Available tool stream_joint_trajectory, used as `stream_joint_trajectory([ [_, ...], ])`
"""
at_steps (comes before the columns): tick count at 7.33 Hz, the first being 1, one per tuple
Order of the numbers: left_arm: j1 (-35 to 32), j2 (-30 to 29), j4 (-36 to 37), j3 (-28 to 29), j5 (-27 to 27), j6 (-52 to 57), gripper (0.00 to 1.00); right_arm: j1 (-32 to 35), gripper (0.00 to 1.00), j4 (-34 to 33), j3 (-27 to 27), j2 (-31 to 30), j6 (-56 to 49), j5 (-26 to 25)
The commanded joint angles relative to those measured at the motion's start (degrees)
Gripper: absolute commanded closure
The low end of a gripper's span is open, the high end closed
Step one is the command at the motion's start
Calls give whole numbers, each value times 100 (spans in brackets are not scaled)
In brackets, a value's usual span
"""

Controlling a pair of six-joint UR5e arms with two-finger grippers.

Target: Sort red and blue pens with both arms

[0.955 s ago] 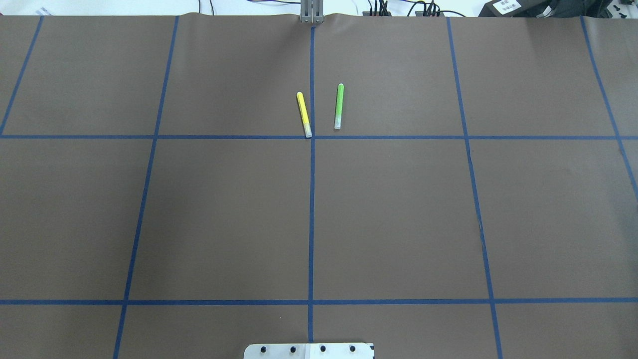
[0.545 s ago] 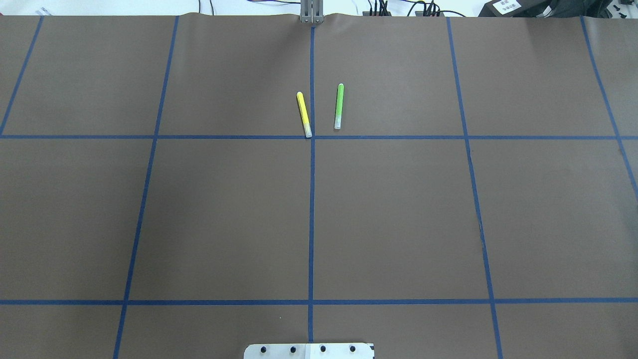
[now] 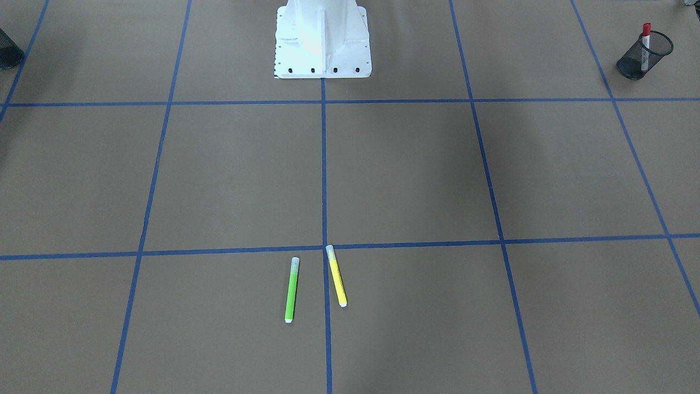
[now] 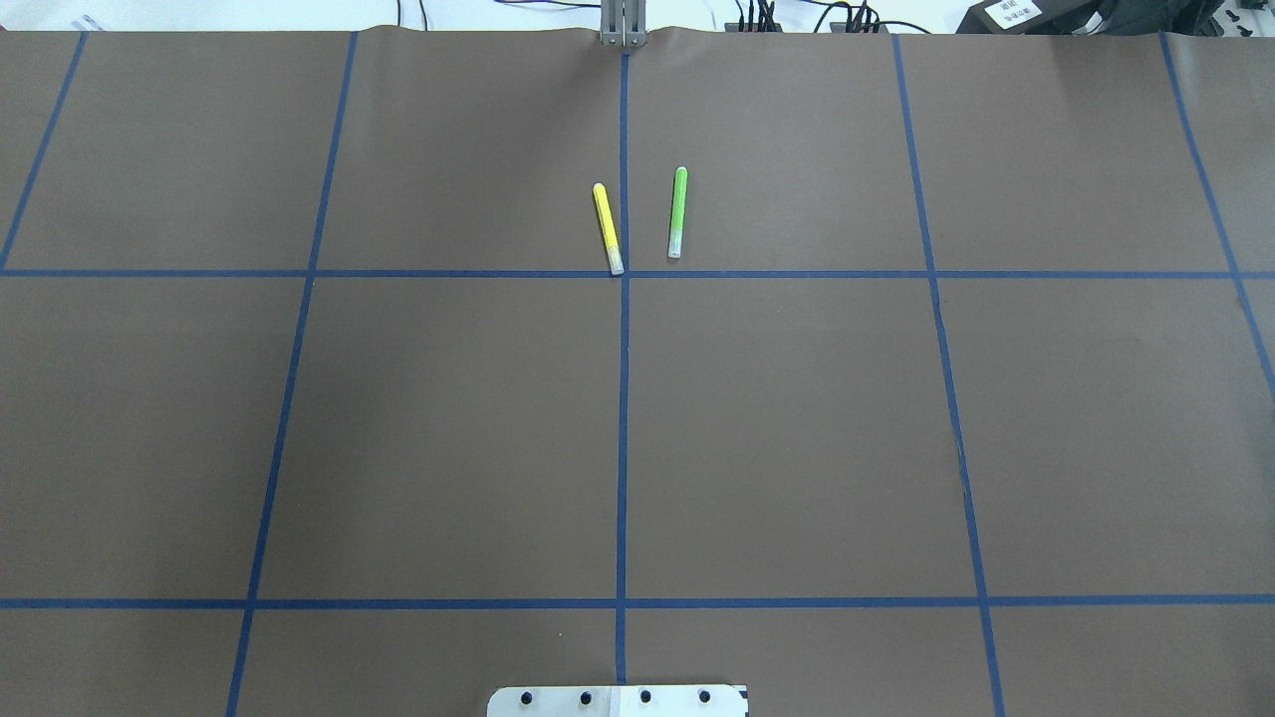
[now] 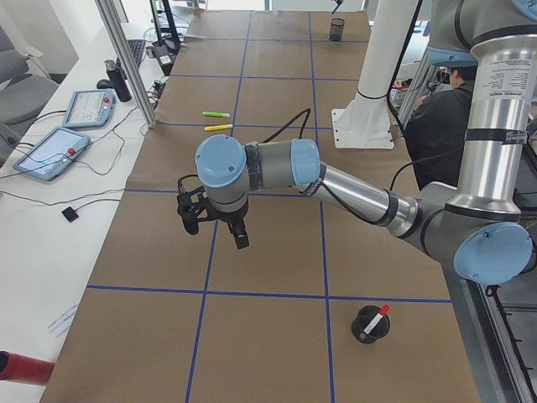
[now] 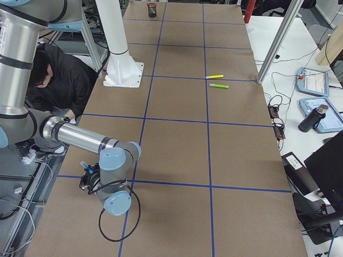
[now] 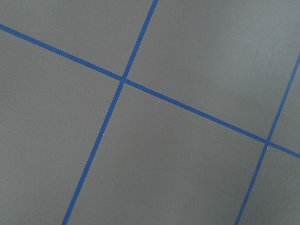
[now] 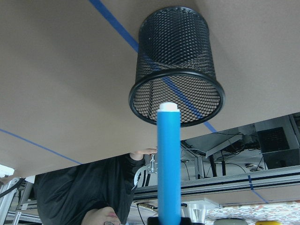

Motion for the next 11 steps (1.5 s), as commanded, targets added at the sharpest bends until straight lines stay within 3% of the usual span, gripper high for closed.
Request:
stream_joint_trajectory([
  [1, 4, 4, -17, 20, -1, -14, 0, -1, 100, -128, -199, -29, -122, 197],
  [2, 4, 4, -17, 29, -1, -14, 0, -1, 100, -128, -269, -29, -122, 198],
  [3, 4, -5, -8, 29, -1, -22, 0, -1, 61, -136, -383, -47, -218, 198],
  [4, 4, -5, -16, 38, -1, -22, 0, -1, 4, -154, -402, -125, -341, 198],
  [8, 4, -13, -25, 73, -10, -57, 0, -1, 0, -110, -385, -65, -360, 180],
  [11, 153, -49, -130, 274, -27, -260, 0, 8, 0, 775, -367, 715, 453, 75],
])
